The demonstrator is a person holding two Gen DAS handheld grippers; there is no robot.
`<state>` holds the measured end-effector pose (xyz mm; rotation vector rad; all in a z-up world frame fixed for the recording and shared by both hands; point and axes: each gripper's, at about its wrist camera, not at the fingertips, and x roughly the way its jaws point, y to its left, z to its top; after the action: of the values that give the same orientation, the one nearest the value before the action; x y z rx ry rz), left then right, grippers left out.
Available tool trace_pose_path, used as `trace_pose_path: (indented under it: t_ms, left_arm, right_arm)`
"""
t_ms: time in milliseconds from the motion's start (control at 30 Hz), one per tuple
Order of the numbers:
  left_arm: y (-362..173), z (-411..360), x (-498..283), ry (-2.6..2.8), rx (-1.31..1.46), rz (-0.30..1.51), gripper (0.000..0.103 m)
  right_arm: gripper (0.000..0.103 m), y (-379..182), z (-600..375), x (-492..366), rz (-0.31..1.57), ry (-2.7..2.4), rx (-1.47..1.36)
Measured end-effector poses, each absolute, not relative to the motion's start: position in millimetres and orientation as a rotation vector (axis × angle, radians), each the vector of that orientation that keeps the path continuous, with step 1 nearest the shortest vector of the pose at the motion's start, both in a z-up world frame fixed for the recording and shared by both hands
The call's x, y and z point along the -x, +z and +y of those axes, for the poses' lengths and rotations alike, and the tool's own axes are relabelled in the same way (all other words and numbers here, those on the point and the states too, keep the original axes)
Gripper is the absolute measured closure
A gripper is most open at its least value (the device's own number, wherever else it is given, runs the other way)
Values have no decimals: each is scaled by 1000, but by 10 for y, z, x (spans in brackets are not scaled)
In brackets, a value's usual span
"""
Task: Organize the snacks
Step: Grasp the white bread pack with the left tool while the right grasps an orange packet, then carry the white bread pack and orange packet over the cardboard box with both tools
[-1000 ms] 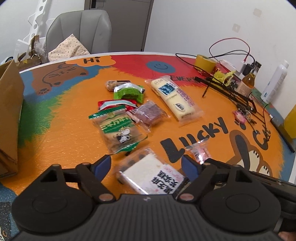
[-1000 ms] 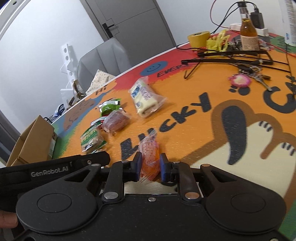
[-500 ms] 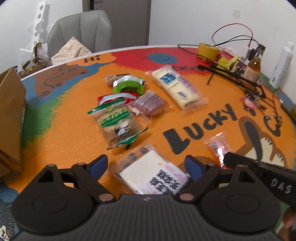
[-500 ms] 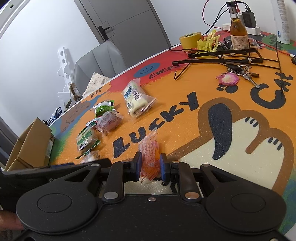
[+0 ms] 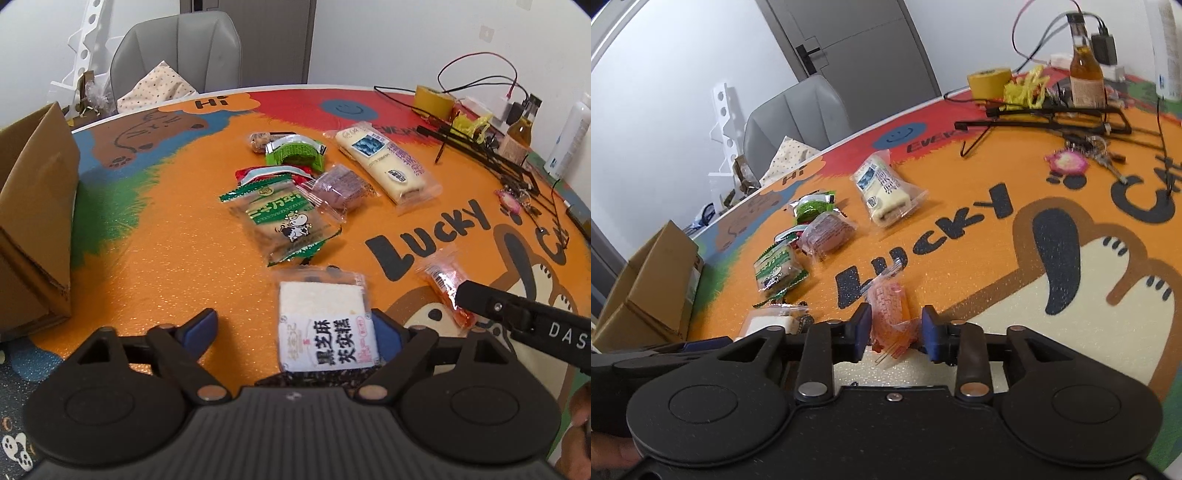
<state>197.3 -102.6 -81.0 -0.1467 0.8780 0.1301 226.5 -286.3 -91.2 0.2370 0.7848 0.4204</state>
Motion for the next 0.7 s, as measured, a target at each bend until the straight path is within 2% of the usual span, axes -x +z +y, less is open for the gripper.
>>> trace_pose_path:
  t_ms: [167, 233, 367, 533, 567, 633, 700]
  left_arm:
    - [-781, -1034, -1971, 102, 147, 867, 48]
    - [-779, -1034, -1975, 94, 147, 866, 54]
    - [-785, -1018, -1969, 87, 150, 858, 56]
    - [-754, -947, -1944, 104, 170, 844, 57]
    - [-739, -932, -1936, 105, 171, 839, 57]
    - [-706, -898, -1922, 106, 174, 831, 57]
    - [-673, -863, -1904, 110, 180, 824, 57]
  right_arm:
    - [60, -909, -2793, -2306, 769, 402, -202]
    - [56, -905, -2759, -2321, 763, 404, -190]
    - [48, -873, -2675, -2321, 735, 412, -159]
    - [47, -896, -2592, -2364, 739, 418, -129]
    - [49, -914, -2584, -2374, 747, 409, -128]
    - [59, -938, -2579, -2373, 750, 393, -123]
    - [75, -935, -2573, -2365, 759, 401, -122]
